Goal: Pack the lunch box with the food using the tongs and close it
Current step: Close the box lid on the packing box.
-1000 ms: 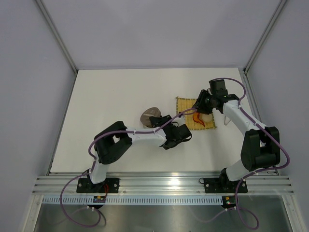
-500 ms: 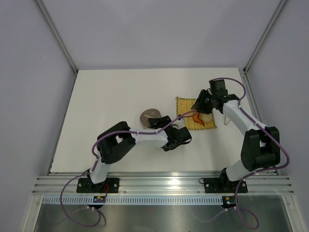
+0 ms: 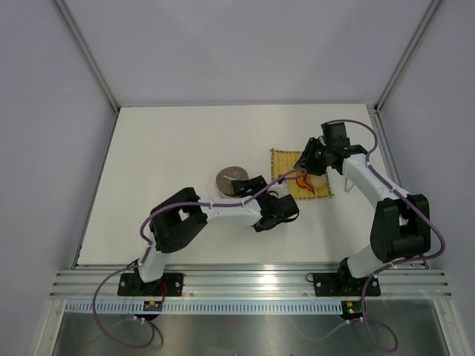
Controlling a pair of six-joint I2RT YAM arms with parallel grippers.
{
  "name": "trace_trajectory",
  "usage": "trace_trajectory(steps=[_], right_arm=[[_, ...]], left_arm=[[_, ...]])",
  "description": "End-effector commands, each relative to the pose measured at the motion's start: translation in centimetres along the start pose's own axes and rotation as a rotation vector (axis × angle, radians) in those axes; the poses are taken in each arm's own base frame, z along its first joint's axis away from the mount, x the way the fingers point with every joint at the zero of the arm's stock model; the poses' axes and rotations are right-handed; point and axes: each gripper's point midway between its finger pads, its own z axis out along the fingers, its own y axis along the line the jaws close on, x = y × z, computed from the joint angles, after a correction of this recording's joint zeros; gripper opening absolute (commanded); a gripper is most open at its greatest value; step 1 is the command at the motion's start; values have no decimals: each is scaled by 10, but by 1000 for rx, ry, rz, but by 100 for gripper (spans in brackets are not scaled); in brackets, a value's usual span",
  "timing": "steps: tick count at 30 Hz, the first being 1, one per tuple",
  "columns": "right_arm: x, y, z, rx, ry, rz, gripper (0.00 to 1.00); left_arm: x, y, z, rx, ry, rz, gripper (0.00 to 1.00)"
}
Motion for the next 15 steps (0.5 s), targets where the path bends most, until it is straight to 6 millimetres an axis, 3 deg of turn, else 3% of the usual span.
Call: trace_trajectory(steps=[1,5,11,15], right_arm=[[-10,7,-1,-32,-28,-10,44],[-10,8,-1,-35,-25,-13,44],[-11,10,-4,-39,-30,-16,44],[-14,10,-7,-33,-39,-42,44]], left_arm=[[-18,13,-17,30,-32,-92,62],[-21,11,-24,72,-36,-99,74],[-20,7,-28,117,-28,-108,81],[-28,24,-38,144,-46,-180,86]])
